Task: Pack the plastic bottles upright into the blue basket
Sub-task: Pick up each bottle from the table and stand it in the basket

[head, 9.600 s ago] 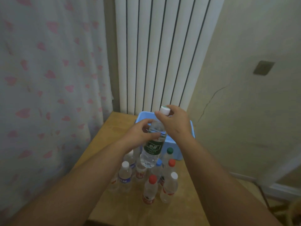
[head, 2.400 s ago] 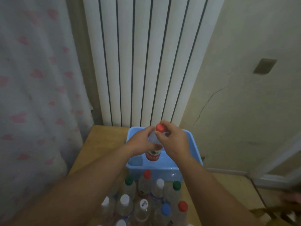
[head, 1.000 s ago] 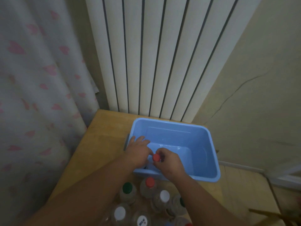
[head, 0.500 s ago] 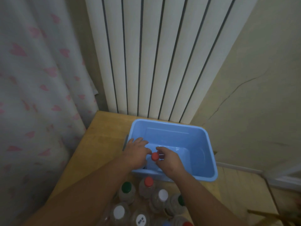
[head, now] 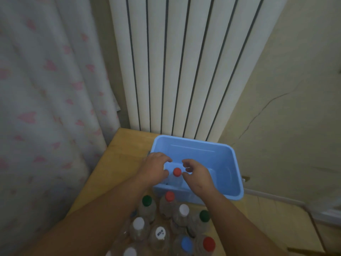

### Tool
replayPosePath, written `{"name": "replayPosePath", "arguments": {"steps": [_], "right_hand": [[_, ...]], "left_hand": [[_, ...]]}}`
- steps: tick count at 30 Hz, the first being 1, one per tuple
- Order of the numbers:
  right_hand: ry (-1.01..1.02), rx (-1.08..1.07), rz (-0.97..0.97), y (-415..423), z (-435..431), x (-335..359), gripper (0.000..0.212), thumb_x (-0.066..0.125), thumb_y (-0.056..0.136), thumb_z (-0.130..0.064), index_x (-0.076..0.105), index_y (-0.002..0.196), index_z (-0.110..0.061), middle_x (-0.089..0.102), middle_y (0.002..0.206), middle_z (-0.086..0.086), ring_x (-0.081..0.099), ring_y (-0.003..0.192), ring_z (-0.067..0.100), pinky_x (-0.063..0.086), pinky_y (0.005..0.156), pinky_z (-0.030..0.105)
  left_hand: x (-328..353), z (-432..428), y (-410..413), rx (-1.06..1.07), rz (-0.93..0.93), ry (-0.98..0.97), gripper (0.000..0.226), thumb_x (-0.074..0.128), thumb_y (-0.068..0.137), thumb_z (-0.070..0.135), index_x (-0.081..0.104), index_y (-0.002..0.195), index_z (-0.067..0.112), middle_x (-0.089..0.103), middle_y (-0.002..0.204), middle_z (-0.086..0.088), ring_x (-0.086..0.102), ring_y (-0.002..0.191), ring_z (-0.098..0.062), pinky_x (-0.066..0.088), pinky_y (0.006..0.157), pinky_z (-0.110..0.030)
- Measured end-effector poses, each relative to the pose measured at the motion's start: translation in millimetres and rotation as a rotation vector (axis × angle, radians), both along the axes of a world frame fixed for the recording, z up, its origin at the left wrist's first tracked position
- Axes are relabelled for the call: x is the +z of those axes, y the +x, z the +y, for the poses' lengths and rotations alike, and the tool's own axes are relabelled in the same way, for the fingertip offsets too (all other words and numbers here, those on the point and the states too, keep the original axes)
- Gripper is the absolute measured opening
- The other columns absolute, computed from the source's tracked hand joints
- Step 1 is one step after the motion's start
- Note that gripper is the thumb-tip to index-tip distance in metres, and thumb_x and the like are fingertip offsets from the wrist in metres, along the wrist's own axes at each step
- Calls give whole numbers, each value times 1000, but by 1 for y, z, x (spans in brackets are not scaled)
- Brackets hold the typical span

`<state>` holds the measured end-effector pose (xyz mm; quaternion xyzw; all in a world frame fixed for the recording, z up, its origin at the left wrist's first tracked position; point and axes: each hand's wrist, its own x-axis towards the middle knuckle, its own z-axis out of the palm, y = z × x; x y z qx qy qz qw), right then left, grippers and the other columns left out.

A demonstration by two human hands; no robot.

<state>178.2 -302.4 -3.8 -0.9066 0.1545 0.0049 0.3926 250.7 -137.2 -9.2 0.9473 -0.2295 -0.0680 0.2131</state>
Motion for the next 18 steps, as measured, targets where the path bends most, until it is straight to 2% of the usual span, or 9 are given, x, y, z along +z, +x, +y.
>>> {"name": "replayPosePath", "arguments": {"steps": [5,12,15,18], "right_hand": [[8,64,-23,-17,3,8,41,64,86,-14,57,126,-23,64,118,-6,59,103,9,47,96,27],[-14,146,-41,-38,9,10,31,63,85,-17,63,114,-28,65,111,-11,59,98,9,45,88,23],[-1,139,-38,-49,16,12,36,64,85,-15,62,120,-24,65,115,-10,59,99,9,46,90,24],[7,120,-41,-57,27,15,41,65,85,-13,59,125,-22,64,117,-8,59,100,10,47,91,25]], "left_hand": [[10,6,-27,45,10,-50,45,70,81,25,61,125,32,57,130,10,50,119,-14,44,100,-31],[9,19,-58,78,16,-62,49,70,82,29,58,129,29,56,134,6,50,123,-17,43,103,-34],[10,28,-69,69,9,-67,50,69,84,28,57,132,27,55,136,2,49,123,-19,40,100,-30],[15,41,-76,62,7,-104,49,69,84,27,57,132,28,54,137,3,48,124,-19,41,101,-31]]}}
